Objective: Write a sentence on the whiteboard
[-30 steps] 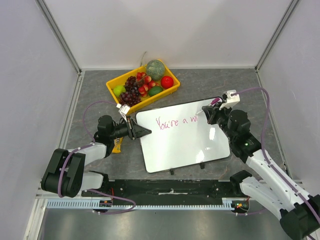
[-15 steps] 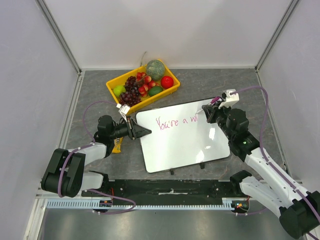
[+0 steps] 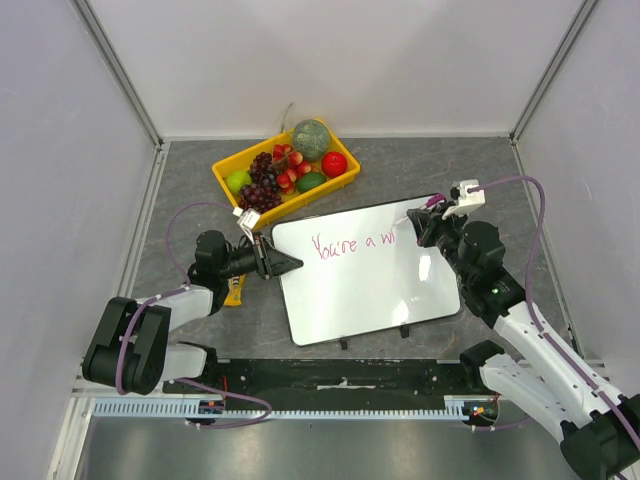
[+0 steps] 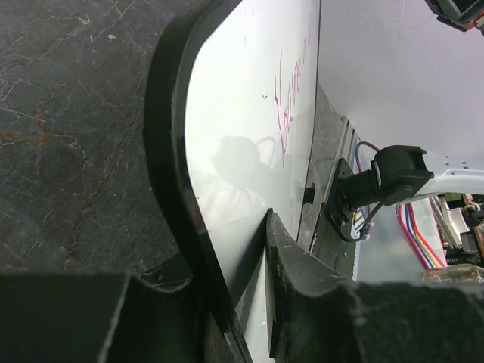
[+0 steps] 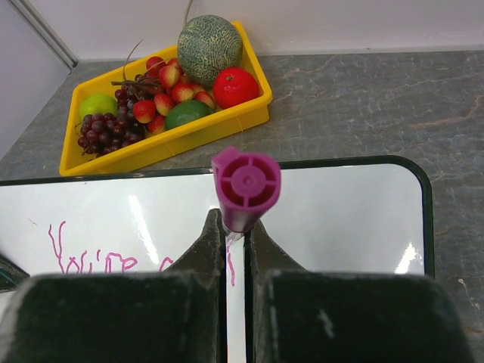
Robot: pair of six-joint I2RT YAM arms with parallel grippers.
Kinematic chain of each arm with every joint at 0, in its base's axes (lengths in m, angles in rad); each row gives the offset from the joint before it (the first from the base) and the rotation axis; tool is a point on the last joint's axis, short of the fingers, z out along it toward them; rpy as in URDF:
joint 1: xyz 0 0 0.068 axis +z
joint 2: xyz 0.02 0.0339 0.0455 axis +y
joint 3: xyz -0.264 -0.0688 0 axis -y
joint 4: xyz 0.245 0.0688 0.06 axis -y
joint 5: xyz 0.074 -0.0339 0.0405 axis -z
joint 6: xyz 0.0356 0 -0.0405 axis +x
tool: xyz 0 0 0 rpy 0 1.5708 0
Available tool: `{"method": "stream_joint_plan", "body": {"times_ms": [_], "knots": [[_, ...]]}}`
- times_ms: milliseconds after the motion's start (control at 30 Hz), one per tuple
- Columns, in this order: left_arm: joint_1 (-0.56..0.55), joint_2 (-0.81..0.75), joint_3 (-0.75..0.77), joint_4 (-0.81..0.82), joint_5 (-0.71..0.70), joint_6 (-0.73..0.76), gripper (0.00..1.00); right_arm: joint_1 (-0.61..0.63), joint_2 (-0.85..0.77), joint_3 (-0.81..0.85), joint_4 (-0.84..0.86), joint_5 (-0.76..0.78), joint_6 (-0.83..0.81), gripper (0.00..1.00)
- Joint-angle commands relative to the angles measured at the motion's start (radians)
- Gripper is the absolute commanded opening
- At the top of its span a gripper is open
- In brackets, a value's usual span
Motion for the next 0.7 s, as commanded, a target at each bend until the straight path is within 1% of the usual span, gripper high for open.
{"method": "stream_joint_plan", "body": {"times_ms": [0, 667], "knots": [[-0.026, 0.026, -0.010, -0.060, -0.041, 0.188, 0.02, -0.004, 0.003, -0.007, 0.007, 0.009, -0.017, 0.00], [-0.027, 0.016, -0.015, -0.063, -0.046, 0.190, 0.02, -0.002, 0.021, -0.064, 0.009, 0.055, -0.027, 0.00]]}}
